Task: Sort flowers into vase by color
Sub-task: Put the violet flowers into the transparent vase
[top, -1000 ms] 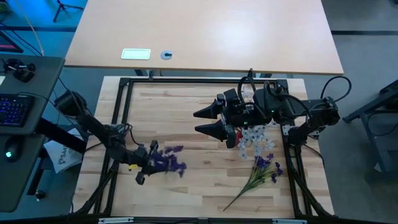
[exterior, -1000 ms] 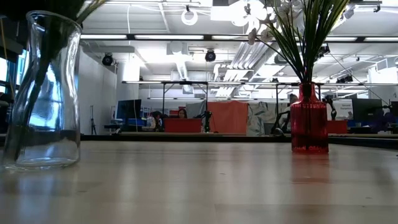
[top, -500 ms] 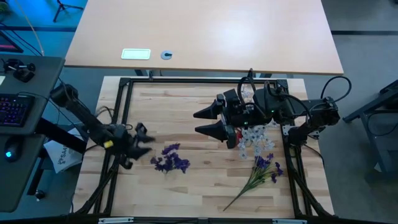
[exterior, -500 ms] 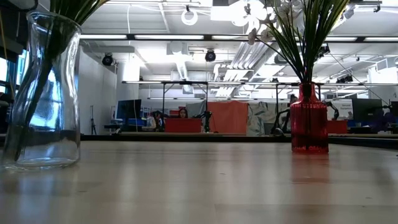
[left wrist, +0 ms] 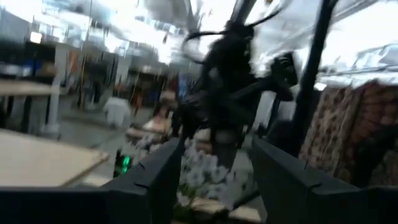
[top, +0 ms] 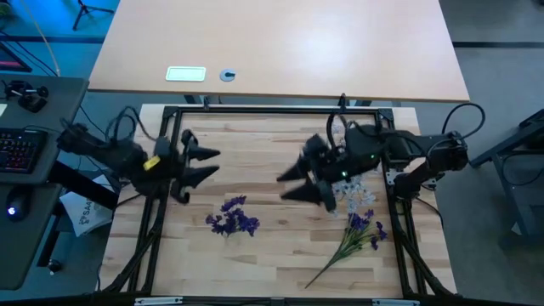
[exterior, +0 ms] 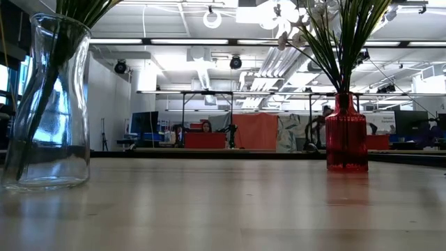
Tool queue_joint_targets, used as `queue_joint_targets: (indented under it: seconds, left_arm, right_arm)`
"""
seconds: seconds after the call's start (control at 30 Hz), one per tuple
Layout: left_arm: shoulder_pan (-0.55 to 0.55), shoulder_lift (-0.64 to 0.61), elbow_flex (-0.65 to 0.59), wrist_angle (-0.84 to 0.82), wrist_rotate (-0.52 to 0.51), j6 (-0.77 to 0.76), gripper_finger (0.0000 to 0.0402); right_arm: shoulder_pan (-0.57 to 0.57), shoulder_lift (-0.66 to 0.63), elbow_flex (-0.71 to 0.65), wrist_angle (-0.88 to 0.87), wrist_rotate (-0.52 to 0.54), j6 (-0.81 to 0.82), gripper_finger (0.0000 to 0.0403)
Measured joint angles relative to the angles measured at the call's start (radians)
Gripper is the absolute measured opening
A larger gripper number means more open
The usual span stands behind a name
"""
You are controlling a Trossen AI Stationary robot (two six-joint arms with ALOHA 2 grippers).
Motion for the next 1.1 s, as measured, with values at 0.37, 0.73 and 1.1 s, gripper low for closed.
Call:
queue_joint_targets:
  seconds: [0.37,0.73,1.1]
  left_arm:
    - [0.263,0.018,0.126,-0.183,0.166,-0.219,0.0182]
    - [0.268,0.057,0.122,-0.204,0.268,-0.42,0.0182]
    - [0.262,0.069,0.122,-0.205,0.315,-0.456,0.0182]
  right_arm:
    - [0.282,0.077,0.0,-0.376,-0.029,0.452,0.0287]
    - [0.601,0.341,-0.001,-0.93,0.086,1.432,0.0287]
    - [0.603,0.496,-0.087,-0.801,0.145,1.689,0.0287]
